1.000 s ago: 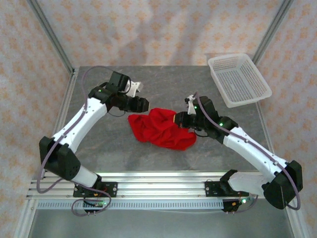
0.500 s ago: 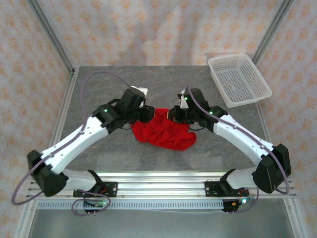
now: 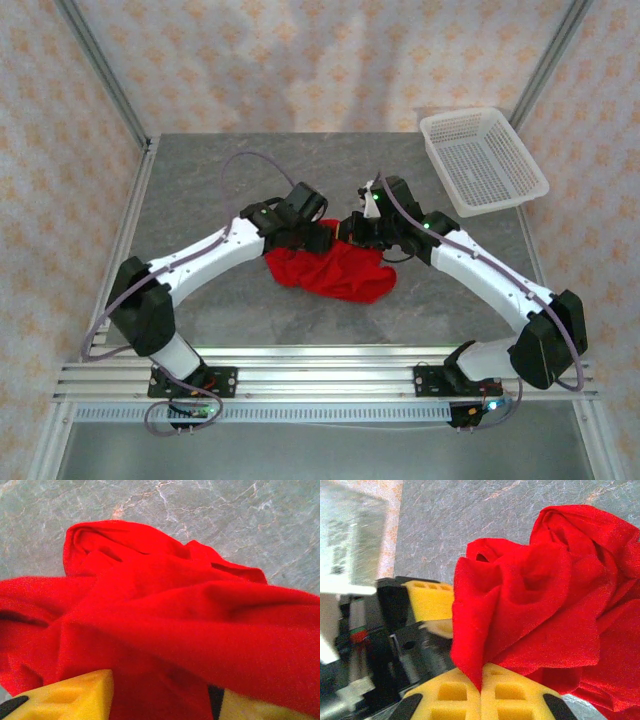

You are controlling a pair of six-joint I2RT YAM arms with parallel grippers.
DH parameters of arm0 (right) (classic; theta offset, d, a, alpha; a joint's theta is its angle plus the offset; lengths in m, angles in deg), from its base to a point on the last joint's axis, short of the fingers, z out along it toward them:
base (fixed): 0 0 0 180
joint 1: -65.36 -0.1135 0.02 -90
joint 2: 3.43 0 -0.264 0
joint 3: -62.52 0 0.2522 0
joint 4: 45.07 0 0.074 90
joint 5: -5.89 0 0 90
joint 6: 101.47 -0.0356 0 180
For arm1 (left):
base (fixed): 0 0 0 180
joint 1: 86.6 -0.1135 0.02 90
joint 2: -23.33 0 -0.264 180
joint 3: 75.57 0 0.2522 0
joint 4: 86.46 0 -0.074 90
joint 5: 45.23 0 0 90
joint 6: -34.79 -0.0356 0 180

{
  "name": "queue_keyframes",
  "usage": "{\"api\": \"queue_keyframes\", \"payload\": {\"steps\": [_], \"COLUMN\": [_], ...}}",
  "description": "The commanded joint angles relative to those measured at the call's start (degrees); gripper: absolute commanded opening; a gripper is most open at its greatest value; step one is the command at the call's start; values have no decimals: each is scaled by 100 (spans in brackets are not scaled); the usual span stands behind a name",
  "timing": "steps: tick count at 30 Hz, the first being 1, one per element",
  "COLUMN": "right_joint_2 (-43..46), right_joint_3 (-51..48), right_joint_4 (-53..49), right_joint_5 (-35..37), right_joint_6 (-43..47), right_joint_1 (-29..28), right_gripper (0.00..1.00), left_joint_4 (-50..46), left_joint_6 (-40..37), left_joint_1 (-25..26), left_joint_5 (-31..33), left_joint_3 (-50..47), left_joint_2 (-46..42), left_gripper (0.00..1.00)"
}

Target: Fold the inside-out t-shirt

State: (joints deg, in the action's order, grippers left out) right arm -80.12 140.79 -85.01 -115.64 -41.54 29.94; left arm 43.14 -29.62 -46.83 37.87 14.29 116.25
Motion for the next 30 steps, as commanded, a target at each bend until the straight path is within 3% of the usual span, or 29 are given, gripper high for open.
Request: {"api": "queue_keyframes", "payload": {"steps": [1, 4, 7, 9, 13, 15, 18, 23, 27, 30], "right_joint_2": [13, 22, 46, 61, 92, 92, 83, 18, -50, -92], "right_joint_3": [233, 263, 298, 290, 268, 255, 173, -98, -234, -289], "right_joint_4": [-37, -92, -175, -186, -380, -642, -1152, -1426, -1422, -1606], "right_joint_5": [-54, -68, -30, -5, 229, 544, 1252, 1594, 1672, 2127], "right_joint_6": [-71, -48, -28, -22, 0, 41, 126, 403, 718, 870], "right_joint_1": [17, 18, 15, 13, 18, 22, 59, 123, 123, 123], "right_gripper": [0, 0, 0, 0, 0, 0, 0, 0, 0, 0], "left_joint_4": [-183, -143, -286, -326, -199, -247, -211, 44, -374, -501], "left_joint_6": [-444, -727, -1001, -1100, -1128, -1038, -722, -308, -585, -704], "left_joint_1": [18, 13, 14, -20, -83, -130, -383, -974, -1033, -1059], "left_joint_5": [327, 664, 1107, 1241, 908, 584, -373, -2764, -3401, -3621], "left_joint_3": [302, 414, 650, 768, 924, 1032, 1028, 973, 1187, 1216], "left_joint_2": [272, 471, 748, 878, 698, 473, -67, -672, -773, -835], "left_gripper": [54, 54, 47, 38, 12, 0, 0, 0, 0, 0]}}
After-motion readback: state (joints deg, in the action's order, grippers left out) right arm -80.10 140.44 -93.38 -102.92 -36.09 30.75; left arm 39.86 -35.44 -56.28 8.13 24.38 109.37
